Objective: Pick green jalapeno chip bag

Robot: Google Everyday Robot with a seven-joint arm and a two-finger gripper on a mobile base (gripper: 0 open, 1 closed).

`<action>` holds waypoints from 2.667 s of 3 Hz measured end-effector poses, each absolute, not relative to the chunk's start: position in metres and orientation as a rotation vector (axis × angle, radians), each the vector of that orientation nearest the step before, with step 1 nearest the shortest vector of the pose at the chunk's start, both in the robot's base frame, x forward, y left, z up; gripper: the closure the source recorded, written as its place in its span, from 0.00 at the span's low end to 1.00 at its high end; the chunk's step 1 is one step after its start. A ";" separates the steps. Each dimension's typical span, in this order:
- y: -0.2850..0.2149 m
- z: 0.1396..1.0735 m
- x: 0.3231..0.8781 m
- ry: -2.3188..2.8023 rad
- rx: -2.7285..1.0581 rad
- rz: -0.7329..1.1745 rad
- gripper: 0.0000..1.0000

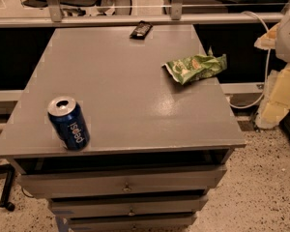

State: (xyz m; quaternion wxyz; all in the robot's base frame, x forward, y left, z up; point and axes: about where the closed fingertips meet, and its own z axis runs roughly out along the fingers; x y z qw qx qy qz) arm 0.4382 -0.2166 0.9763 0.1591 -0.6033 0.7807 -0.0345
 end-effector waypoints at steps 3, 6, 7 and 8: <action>-0.183 0.960 0.489 2.085 -1.718 -0.081 0.00; -0.144 0.929 0.634 1.930 -1.576 0.007 0.00; -0.150 0.905 0.667 1.973 -1.501 0.061 0.00; -0.162 0.886 0.685 2.019 -1.447 0.089 0.00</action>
Offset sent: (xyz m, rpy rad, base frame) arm 0.0363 0.0316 -0.0235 0.0954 -0.0626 0.0665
